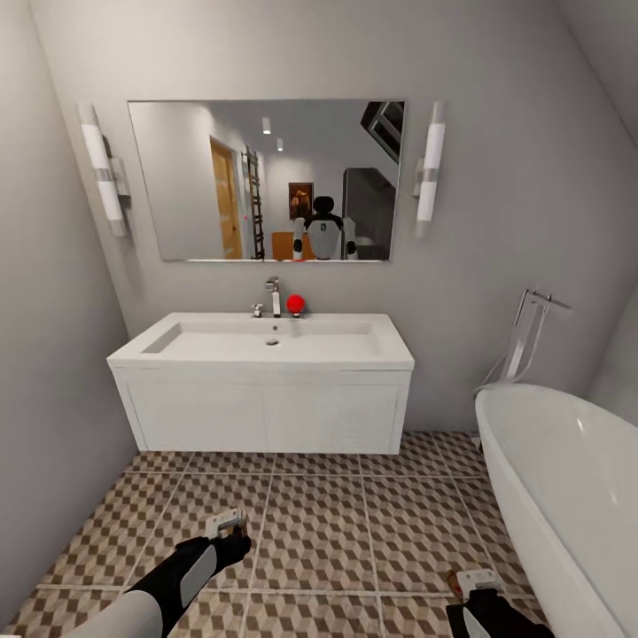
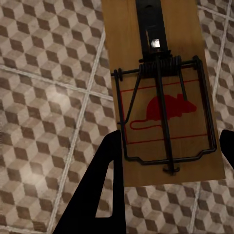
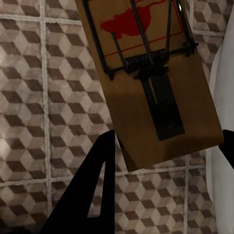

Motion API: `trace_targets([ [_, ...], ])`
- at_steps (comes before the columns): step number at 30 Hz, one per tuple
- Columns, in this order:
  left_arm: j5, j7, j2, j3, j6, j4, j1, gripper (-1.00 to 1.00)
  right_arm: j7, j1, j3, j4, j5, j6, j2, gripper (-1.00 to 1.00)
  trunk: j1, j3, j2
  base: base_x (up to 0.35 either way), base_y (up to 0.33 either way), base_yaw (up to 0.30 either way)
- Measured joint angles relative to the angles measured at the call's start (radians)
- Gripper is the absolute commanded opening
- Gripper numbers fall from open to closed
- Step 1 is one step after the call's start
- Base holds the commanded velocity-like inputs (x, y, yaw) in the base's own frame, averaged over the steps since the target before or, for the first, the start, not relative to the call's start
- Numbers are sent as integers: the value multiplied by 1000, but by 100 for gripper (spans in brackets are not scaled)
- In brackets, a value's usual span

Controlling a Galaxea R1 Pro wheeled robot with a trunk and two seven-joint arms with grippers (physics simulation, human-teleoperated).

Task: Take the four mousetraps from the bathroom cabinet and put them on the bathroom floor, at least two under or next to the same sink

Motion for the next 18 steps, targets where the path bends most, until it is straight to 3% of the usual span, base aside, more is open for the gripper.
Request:
trace_targets([
  [8, -80, -1, -1, 2, 0, 0, 0, -100, 2, 0, 1, -35, 1, 37, 1, -100, 12, -9, -21, 0, 0, 0],
  [18, -95, 0, 0, 1, 1, -4, 0, -100, 1, 0, 1, -48, 1, 58, 1, -100, 46, -38, -84, 0, 0, 0],
])
